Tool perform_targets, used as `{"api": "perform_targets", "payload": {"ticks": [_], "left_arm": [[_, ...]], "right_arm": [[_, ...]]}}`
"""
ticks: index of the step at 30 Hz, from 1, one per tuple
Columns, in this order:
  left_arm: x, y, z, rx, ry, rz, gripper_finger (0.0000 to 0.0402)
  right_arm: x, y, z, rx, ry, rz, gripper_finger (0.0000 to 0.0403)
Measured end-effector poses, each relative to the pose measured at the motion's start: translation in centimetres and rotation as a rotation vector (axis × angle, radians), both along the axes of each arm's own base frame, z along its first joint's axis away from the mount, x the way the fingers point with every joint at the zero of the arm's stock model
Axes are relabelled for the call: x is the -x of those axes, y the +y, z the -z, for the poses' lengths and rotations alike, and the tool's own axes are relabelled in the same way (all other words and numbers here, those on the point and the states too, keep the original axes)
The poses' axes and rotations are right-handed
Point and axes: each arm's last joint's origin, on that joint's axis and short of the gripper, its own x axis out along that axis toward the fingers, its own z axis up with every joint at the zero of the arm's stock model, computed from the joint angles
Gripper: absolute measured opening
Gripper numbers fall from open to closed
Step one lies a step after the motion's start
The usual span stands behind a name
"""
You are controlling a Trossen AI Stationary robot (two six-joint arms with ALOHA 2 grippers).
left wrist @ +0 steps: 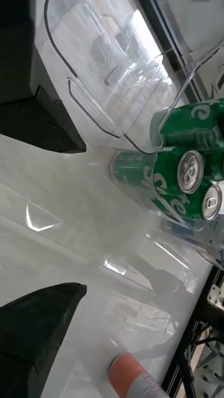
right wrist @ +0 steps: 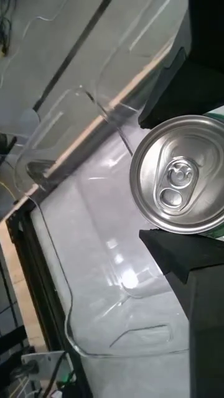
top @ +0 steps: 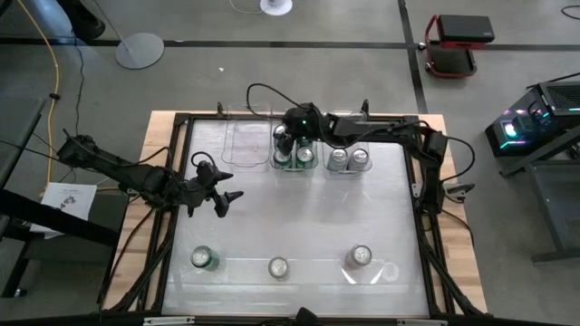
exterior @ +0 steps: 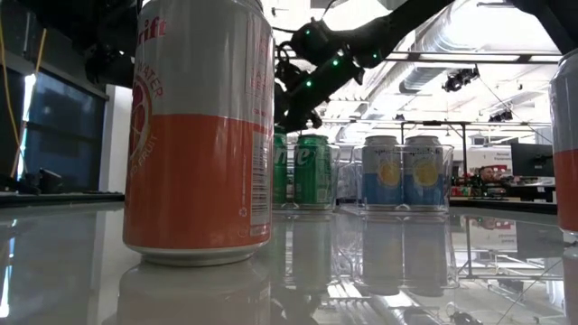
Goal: Sort soda cans
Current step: Put the green soda can into the middle transparent bin
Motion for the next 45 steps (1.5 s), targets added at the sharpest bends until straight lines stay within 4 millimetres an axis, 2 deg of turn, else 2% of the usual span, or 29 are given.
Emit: {"api": "perform_targets", "payload": {"ticks": [5, 10, 19, 28, 35, 40, 45], "left_arm": [[0.0, 0.0, 0.0, 0.000, 0.000, 0.000, 0.0335], [0.0, 0.0, 0.0, 0.000, 0.000, 0.000, 0.0335], [0.0, 0.0, 0.0, -0.001, 0.001, 0.000, 0.0335], [0.0, 0.0, 0.0, -0.001, 0.001, 0.000, 0.0335], [0.0, 0.0, 0.0, -0.001, 0.002, 0.000, 0.0335], [0.0, 0.0, 0.0, -0.012, -0.002, -0.016, 0.0335], [0.2, 0.1, 0.1, 0.021, 0.003, -0.037, 0.0335]], "right_arm": [[-0.3, -0.1, 1.5, -0.030, 0.045, -0.005, 0.0254], [-0.3, -0.1, 2.2, -0.045, 0.066, -0.006, 0.0255], [-0.2, -0.1, 2.3, -0.056, 0.085, -0.049, 0.0258], [0.1, -0.6, 2.3, -0.133, 0.070, -0.142, 0.0306], [0.1, -1.3, 2.0, -0.123, 0.017, -0.098, 0.0312], [0.4, -1.4, -0.1, -0.057, -0.053, -0.081, 0.0312], [2.0, 0.3, -5.5, 0.094, -0.114, -0.051, 0.0312]]}}
